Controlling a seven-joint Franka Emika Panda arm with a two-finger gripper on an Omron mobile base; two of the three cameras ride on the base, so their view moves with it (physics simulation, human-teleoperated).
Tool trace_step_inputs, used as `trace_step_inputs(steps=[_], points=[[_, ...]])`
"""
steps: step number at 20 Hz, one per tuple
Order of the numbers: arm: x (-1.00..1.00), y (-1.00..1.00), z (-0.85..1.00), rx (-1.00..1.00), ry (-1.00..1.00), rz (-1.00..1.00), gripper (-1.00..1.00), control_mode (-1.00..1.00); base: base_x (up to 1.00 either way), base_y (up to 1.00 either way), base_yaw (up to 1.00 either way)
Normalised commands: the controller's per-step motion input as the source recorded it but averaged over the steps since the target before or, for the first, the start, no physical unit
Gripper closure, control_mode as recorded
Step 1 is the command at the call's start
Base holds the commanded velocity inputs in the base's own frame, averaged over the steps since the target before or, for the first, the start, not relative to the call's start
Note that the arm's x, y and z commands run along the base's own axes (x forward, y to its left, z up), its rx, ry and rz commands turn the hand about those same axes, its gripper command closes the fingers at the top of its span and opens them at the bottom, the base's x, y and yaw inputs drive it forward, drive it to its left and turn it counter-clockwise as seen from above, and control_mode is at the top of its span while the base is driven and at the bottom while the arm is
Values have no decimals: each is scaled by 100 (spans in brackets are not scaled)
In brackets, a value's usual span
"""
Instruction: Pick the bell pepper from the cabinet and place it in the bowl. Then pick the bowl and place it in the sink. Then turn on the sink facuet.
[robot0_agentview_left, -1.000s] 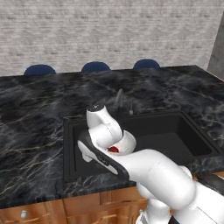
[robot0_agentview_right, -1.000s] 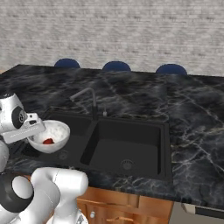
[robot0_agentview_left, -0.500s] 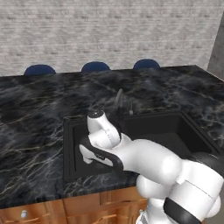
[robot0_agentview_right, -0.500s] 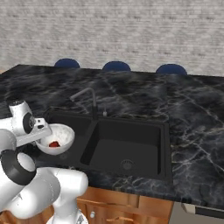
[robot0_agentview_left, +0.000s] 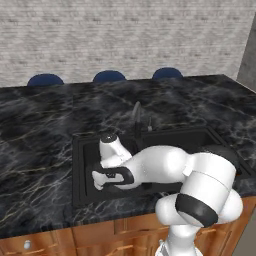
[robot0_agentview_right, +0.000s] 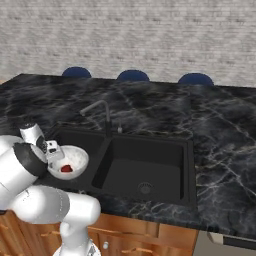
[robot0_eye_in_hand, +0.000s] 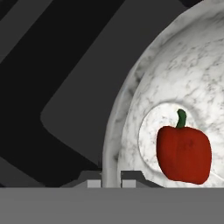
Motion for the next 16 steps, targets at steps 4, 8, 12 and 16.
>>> trace_step_inputs(steps=[4,8,12,16], points=[[23,13,-32,0,0,-2,100,-100,0,0,0],[20,3,-29,1,0,-2,100,-100,0,0,0],[18,0,-26,2,0,-2,100,-100,0,0,0],[26,0,-29,2,0,-2,100,-100,0,0,0]])
